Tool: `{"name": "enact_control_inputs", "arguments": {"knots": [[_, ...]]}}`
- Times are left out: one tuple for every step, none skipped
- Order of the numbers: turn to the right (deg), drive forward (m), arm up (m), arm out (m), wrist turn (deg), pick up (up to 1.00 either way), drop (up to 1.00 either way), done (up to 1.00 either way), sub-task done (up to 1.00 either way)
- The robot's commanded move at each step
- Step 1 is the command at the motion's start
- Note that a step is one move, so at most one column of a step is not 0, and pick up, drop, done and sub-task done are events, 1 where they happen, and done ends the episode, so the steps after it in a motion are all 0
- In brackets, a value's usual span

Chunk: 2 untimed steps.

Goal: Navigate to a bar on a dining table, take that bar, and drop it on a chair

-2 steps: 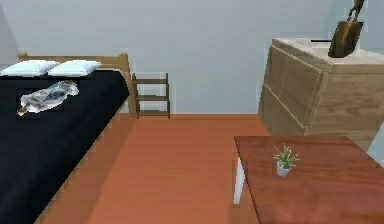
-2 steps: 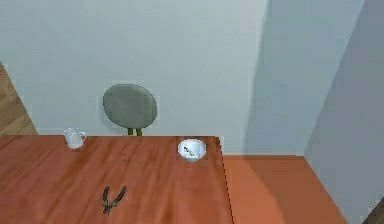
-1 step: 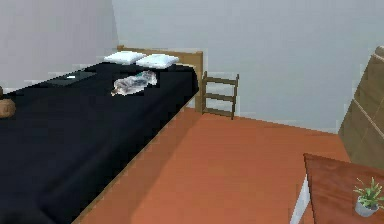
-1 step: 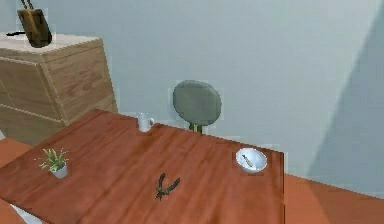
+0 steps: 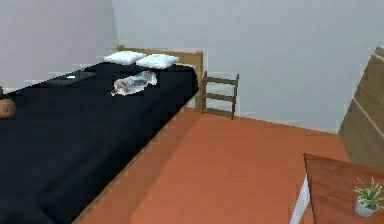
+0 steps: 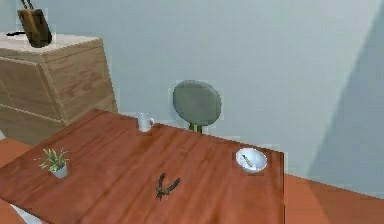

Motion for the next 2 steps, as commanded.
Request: {"name": "enact_control_inputs", "arguments": {"knots": [[0.0,0.0,0.22,0.0,0.0,0.0,0.0,0.0,0.0],[0.0,0.0,0.0,0.3,0.0,0.0,0.0,0.0,0.0]]}}
